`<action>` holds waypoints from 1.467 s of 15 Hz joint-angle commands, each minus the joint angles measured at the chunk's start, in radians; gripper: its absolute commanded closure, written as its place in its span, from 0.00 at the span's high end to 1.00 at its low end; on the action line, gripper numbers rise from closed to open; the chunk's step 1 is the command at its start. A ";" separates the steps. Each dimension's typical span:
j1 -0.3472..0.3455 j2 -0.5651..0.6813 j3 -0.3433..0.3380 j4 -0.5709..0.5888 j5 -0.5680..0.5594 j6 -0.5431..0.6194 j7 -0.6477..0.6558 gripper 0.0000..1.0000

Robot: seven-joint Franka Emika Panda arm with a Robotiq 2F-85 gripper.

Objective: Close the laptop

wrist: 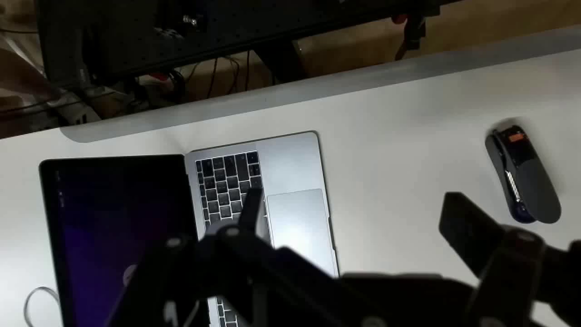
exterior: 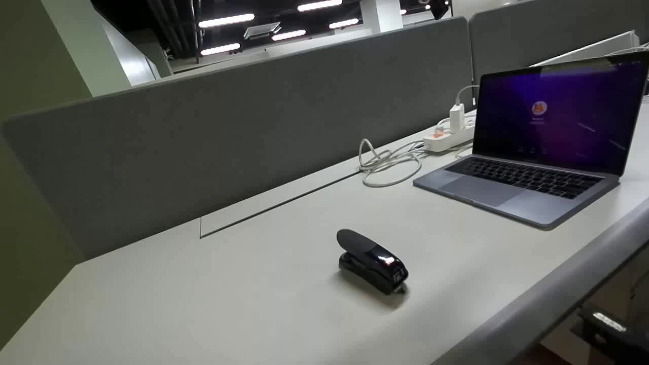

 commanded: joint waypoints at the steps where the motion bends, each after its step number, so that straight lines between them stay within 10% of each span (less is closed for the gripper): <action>1: 0.026 0.002 -0.025 0.001 -0.004 0.001 0.004 1.00; 13: 0.028 -0.009 -0.032 -0.016 0.001 0.028 0.004 1.00; 22: -0.040 -0.135 -0.163 -0.192 -0.090 0.236 -0.169 1.00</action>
